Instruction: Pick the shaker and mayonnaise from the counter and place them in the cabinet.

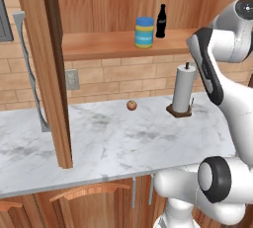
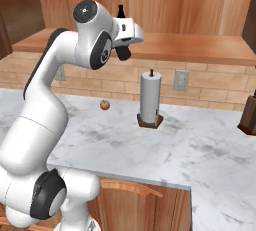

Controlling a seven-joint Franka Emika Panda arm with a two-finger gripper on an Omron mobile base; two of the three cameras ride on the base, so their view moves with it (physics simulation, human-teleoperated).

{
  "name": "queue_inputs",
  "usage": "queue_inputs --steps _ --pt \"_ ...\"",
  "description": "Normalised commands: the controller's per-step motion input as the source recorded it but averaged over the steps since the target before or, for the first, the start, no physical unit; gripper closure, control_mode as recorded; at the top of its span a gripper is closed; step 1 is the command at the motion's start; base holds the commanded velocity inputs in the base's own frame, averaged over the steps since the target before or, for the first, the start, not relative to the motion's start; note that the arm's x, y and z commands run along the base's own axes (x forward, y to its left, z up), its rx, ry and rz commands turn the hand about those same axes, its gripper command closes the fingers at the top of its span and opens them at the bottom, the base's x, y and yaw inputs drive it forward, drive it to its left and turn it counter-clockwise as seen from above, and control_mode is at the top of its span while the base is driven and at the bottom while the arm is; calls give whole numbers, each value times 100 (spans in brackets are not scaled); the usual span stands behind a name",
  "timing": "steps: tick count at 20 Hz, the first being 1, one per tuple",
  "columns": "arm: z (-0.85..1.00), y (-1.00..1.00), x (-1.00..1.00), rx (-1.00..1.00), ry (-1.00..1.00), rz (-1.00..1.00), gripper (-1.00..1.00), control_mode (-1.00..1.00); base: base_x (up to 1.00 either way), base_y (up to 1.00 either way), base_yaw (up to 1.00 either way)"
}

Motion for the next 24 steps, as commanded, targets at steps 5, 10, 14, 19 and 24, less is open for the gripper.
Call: queue_inputs --steps 5,10,14,19,24 --pt "0 -6 27 0 0 0 100 -100 0 0 0" --pt "0 -8 27 0 0 0 100 -100 0 0 0" --pt "-3 -6 32 0 0 0 100 -100 0 0 0" --pt "-4 -7 34 0 0 0 100 -100 0 0 0" --pt "-5 -9 38 0 0 0 100 -100 0 0 0"
